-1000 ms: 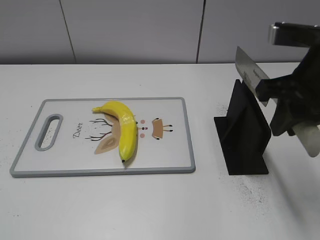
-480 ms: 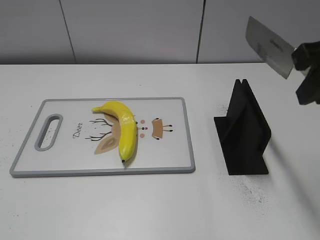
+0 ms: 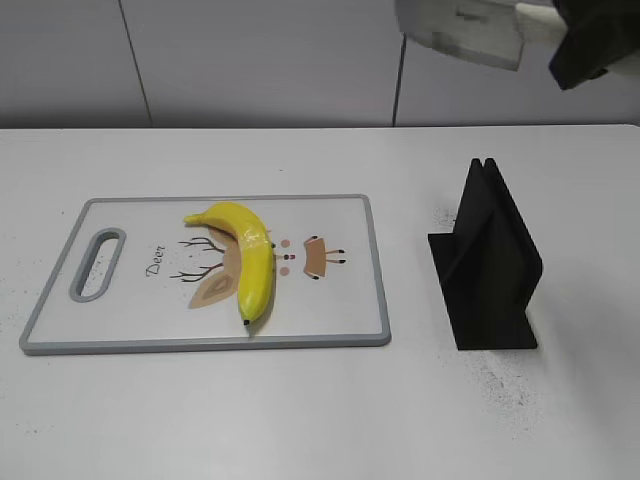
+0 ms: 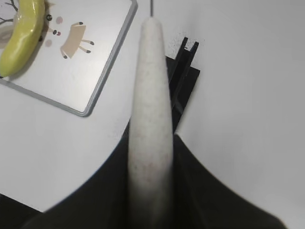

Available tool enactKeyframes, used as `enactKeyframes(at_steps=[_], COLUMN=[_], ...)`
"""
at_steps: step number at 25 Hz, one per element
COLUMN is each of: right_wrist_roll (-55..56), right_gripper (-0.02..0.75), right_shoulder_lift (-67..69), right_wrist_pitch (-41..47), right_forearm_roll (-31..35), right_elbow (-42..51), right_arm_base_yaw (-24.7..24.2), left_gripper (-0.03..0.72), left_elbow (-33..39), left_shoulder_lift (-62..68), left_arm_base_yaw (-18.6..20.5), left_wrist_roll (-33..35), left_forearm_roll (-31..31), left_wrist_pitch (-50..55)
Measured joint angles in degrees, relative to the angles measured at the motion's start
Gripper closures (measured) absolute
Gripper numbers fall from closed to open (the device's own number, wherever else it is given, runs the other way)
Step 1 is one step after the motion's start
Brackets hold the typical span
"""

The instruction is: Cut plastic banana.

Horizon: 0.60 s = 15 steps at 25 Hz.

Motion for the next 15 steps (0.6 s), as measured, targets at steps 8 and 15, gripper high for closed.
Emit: enactKeyframes(at_steps=[8,15], right_wrist_roll=[-15.9,-38.9], right_gripper=[0.575,0.575], right_shoulder_lift=[12.1,21.2], right_wrist_pitch=[1.8,1.8], right_forearm_roll=[-0.1,6.3], right_elbow=[-10.8,-17.3], right_arm_base_yaw=[0.0,0.0], left_gripper=[0.158,0.158], left_elbow=[-11.2,-25.0], left_shoulder_lift=[21.3,40.9], left_arm_base_yaw=[0.0,0.0], left_wrist_roll=[5.8,20.1], left_forearm_roll=[-0.1,-1.9], left_wrist_pitch=[-8.9,-10.7])
